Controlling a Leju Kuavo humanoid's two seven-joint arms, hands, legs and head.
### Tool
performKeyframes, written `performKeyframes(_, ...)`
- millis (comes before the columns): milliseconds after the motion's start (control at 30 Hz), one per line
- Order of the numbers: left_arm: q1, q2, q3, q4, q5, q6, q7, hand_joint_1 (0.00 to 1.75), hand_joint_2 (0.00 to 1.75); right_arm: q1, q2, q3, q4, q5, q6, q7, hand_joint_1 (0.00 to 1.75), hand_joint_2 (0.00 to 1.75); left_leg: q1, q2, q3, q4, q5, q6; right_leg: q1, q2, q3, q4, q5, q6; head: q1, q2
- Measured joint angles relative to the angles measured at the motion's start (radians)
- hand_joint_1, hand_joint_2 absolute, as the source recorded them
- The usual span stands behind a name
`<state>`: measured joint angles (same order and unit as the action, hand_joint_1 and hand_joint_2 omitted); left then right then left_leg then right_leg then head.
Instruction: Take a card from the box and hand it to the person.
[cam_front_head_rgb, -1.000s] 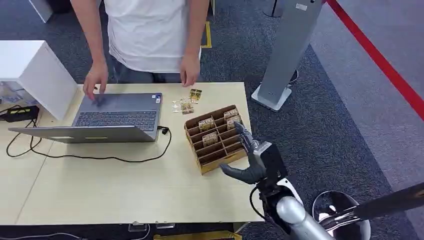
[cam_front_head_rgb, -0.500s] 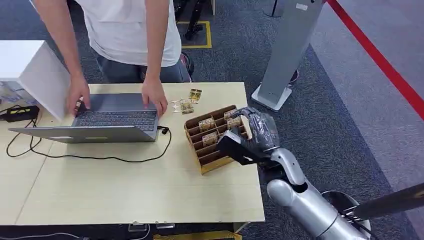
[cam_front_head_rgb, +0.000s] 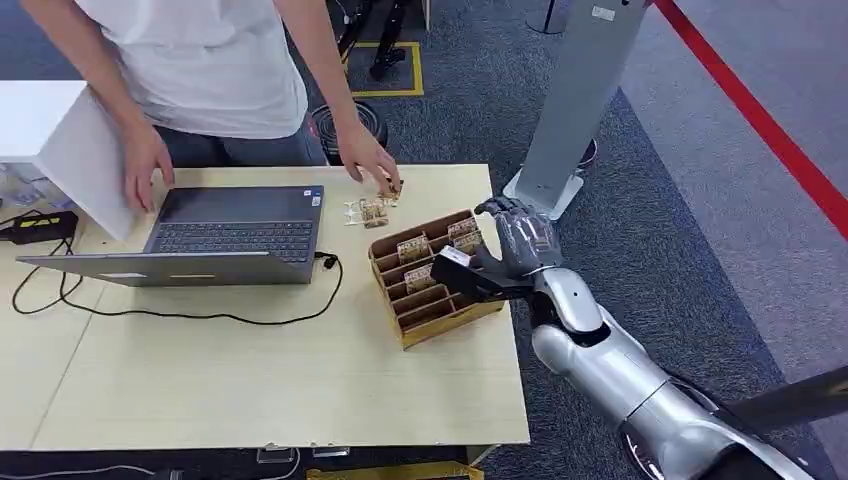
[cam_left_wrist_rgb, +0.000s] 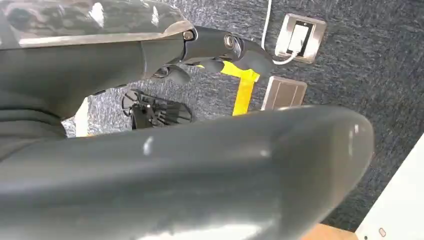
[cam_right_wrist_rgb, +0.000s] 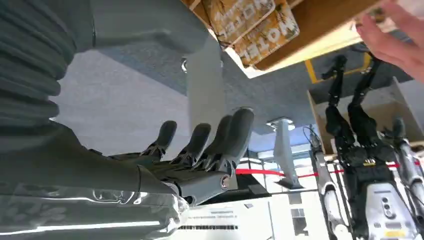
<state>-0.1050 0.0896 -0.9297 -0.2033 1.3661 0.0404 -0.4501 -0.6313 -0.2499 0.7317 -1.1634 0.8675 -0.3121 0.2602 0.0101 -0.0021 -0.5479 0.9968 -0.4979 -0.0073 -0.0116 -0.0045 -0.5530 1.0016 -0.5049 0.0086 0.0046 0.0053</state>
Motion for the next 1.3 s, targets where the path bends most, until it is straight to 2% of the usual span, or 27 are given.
performKeyframes(300,-0.003,0.0,-0.002,0.0,0.0,0.004,0.0,0.0,0.0,-0.04,0.03,0.043,0.162,-0.021,-0.034,-0.022,0.77,1.75,0.0,0.0,0.0,0.0,0.0,0.0,0.0,0.0,0.0,0.0,0.0,0.0,0.0,0.0)
performKeyframes(333,-0.003,0.0,-0.002,0.0,0.002,0.006,0.0,0.0,0.0,-0.041,0.033,0.046,0.174,-0.024,-0.042,-0.026,0.86,1.75,0.0,0.0,0.0,0.0,0.0,0.0,0.0,0.0,0.0,0.0,0.0,0.0,0.0,0.0)
performKeyframes(567,-0.004,0.0,-0.002,0.0,0.002,0.01,0.0,0.0,0.0,-0.045,0.055,0.068,0.224,-0.029,-0.067,-0.036,0.91,1.75,0.0,0.0,0.0,0.0,0.0,0.0,0.0,0.0,0.0,0.0,0.0,0.0,-0.001,0.0)
performKeyframes(633,-0.003,0.0,-0.003,0.0,0.002,0.01,0.0,0.0,0.0,-0.045,0.061,0.074,0.23,-0.019,-0.079,-0.035,0.75,1.75,0.0,0.0,0.0,0.0,0.0,0.0,0.0,0.0,0.0,0.0,0.0,0.0,-0.001,0.0)
performKeyframes(767,-0.004,0.0,-0.005,0.0,0.002,0.009,0.0,0.0,0.0,-0.048,0.066,0.087,0.234,0.0,-0.104,-0.019,0.68,1.75,0.0,0.0,0.0,0.0,0.0,0.0,0.0,0.0,0.0,0.0,0.0,0.0,0.0,0.0)
performKeyframes(800,-0.003,0.0,-0.005,0.0,0.002,0.009,0.0,0.0,0.0,-0.049,0.067,0.089,0.233,0.002,-0.106,-0.015,0.54,1.75,0.0,0.0,0.0,0.0,0.0,0.0,0.0,0.0,0.0,0.0,0.0,0.0,0.0,0.0)
performKeyframes(1000,-0.003,0.0,-0.006,0.0,0.002,0.009,0.006,0.0,0.0,-0.05,0.067,0.101,0.221,0.017,-0.109,0.0,0.52,1.75,0.0,0.0,0.0,0.0,0.0,0.0,0.0,0.0,0.0,0.0,0.0,0.0,0.0,0.0)
performKeyframes(1200,-0.003,0.0,-0.008,0.0,0.002,0.009,0.008,0.0,0.0,-0.05,0.066,0.113,0.197,0.026,-0.108,0.009,0.65,1.75,0.0,0.0,0.0,0.0,0.0,0.0,0.0,0.0,0.0,0.0,0.0,0.0,-0.001,0.0)
performKeyframes(1300,-0.003,0.0,-0.009,0.0,0.002,0.009,0.008,0.0,0.0,-0.05,0.066,0.114,0.187,0.031,-0.109,0.011,0.63,1.75,0.0,0.0,0.0,0.0,0.0,0.0,0.0,0.0,0.0,0.0,0.0,0.0,0.0,0.0)
